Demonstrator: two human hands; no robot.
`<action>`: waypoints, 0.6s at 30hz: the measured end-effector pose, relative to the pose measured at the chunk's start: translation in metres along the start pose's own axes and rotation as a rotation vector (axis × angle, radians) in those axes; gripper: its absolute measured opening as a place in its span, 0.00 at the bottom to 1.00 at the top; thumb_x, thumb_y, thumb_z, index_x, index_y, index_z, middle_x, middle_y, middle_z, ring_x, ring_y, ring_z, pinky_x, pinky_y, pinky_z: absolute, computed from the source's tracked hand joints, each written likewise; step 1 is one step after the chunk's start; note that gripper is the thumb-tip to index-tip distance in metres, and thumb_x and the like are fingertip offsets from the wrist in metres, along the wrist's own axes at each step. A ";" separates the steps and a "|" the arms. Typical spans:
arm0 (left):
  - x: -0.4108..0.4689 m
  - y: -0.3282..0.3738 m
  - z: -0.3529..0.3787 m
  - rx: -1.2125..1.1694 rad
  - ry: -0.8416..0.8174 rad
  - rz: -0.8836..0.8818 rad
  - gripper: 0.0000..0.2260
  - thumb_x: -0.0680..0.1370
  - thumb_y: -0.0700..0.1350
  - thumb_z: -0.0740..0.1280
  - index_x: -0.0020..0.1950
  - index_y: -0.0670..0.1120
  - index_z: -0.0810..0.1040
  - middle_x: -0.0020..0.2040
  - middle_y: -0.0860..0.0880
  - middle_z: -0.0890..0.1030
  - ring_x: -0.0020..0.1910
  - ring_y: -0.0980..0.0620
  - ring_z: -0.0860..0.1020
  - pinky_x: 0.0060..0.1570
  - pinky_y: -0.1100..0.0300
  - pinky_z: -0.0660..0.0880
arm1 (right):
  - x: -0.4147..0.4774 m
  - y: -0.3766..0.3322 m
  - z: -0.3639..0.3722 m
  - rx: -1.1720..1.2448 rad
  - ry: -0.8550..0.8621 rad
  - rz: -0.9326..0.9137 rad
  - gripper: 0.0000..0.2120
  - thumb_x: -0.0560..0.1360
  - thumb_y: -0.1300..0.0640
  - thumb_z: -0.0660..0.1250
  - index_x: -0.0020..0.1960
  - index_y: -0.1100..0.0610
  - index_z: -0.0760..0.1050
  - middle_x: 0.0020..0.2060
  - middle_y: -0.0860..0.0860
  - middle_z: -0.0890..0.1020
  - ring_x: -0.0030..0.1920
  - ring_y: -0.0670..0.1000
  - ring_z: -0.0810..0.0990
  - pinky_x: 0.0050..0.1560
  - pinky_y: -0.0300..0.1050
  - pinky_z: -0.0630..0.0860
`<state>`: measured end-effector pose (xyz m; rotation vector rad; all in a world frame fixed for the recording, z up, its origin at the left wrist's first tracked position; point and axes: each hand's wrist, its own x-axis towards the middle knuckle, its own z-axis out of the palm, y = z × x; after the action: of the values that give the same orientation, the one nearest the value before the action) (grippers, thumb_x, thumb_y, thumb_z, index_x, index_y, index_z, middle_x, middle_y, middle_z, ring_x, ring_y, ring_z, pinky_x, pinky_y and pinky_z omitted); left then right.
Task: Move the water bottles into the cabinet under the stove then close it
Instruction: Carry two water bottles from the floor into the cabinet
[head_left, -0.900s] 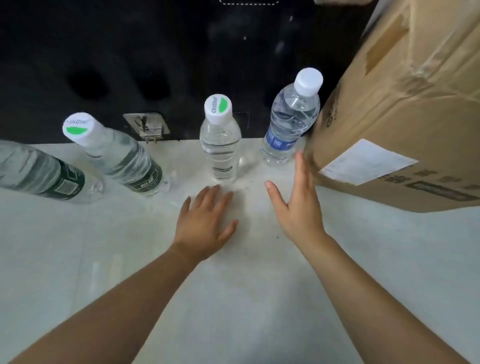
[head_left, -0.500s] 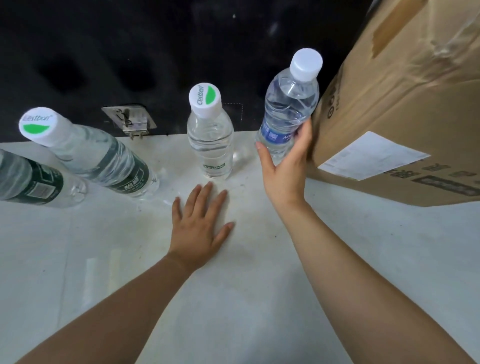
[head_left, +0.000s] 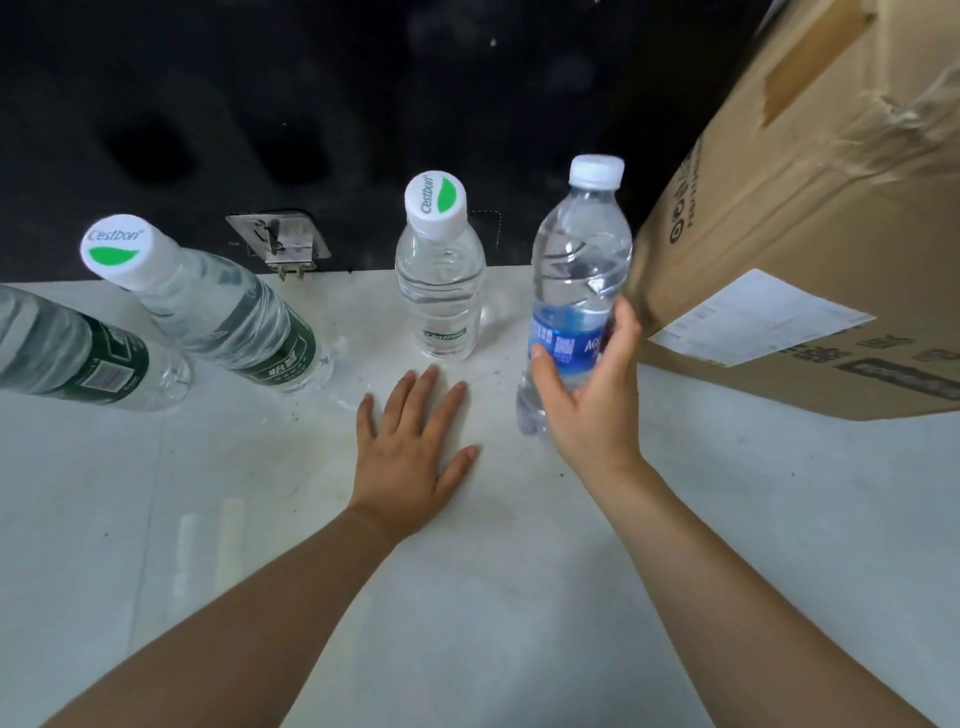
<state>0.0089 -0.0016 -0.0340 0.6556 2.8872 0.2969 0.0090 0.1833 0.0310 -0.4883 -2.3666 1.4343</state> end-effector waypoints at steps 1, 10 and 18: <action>0.000 0.000 0.000 -0.001 -0.001 -0.001 0.27 0.76 0.63 0.50 0.74 0.55 0.58 0.75 0.47 0.62 0.73 0.47 0.55 0.68 0.42 0.48 | -0.005 0.002 -0.002 -0.028 -0.015 0.016 0.35 0.72 0.55 0.68 0.72 0.62 0.54 0.65 0.52 0.68 0.63 0.45 0.69 0.60 0.25 0.64; 0.003 0.001 -0.028 -0.035 -0.131 0.003 0.32 0.74 0.64 0.45 0.75 0.53 0.57 0.76 0.48 0.58 0.75 0.46 0.57 0.70 0.44 0.54 | -0.042 0.000 -0.047 -0.239 -0.259 0.070 0.43 0.74 0.53 0.66 0.67 0.30 0.35 0.52 0.49 0.63 0.52 0.48 0.72 0.51 0.39 0.72; 0.011 0.012 -0.090 -0.512 0.266 -0.218 0.25 0.77 0.53 0.63 0.71 0.47 0.61 0.69 0.50 0.69 0.65 0.52 0.70 0.56 0.58 0.70 | -0.066 0.015 -0.068 -0.379 -0.323 0.141 0.41 0.75 0.51 0.65 0.72 0.38 0.37 0.51 0.49 0.61 0.46 0.52 0.71 0.43 0.41 0.68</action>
<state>-0.0141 -0.0003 0.0541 0.2229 2.8898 1.1120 0.1000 0.2129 0.0412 -0.5623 -2.9404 1.1922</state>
